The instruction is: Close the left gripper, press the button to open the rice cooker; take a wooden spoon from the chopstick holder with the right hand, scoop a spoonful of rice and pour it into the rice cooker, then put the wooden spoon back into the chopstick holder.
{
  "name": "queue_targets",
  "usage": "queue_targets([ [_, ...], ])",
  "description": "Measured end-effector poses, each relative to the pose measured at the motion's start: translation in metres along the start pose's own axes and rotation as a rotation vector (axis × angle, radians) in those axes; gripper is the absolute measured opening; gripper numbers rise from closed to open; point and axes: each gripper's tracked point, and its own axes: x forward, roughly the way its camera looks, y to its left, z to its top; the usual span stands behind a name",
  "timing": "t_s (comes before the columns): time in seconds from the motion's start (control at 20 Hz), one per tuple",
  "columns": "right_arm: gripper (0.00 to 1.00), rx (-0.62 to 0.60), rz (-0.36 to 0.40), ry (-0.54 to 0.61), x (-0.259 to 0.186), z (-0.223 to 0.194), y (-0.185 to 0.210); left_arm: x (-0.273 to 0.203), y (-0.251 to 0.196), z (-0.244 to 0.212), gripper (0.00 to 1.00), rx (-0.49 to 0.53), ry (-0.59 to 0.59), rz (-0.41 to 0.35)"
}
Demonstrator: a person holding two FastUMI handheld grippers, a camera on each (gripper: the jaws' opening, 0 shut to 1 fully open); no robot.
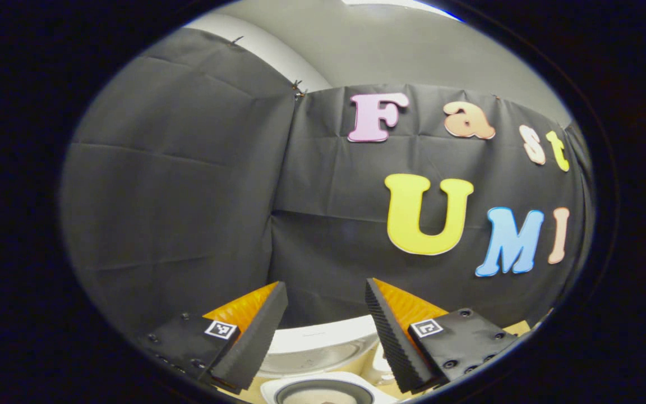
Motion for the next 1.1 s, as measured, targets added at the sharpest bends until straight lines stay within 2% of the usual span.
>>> queue_targets([
  [0.3,0.98,0.039,-0.024,0.019,0.01,-0.006,-0.008,0.068,0.004,-0.044,0.97,0.012,0.097,0.033],
  [0.45,0.98,0.067,-0.048,0.023,0.017,-0.009,-0.017,0.087,0.016,-0.072,0.98,0.028,0.151,0.094],
  [0.55,0.98,0.068,-0.051,0.018,0.017,-0.01,-0.021,0.085,0.018,-0.091,0.97,0.02,0.193,0.111],
  [0.6,0.98,0.066,-0.057,0.019,0.019,-0.01,-0.024,0.085,0.02,-0.092,0.98,0.065,0.189,0.123],
  [0.75,0.98,0.08,-0.042,0.019,0.022,-0.011,-0.024,0.081,0.016,-0.093,0.98,0.05,0.204,0.116],
  [0.95,0.98,0.066,-0.01,0.009,0.021,-0.008,-0.019,0.045,-0.006,-0.099,0.99,0.067,0.173,0.111],
  [1.0,0.98,0.057,0.0,0.007,0.02,-0.007,-0.017,0.038,-0.01,-0.099,0.96,0.064,0.167,0.112],
  [1.1,0.98,0.05,0.014,0.002,0.015,-0.003,-0.015,0.023,-0.014,-0.103,0.98,0.065,0.162,0.113],
])
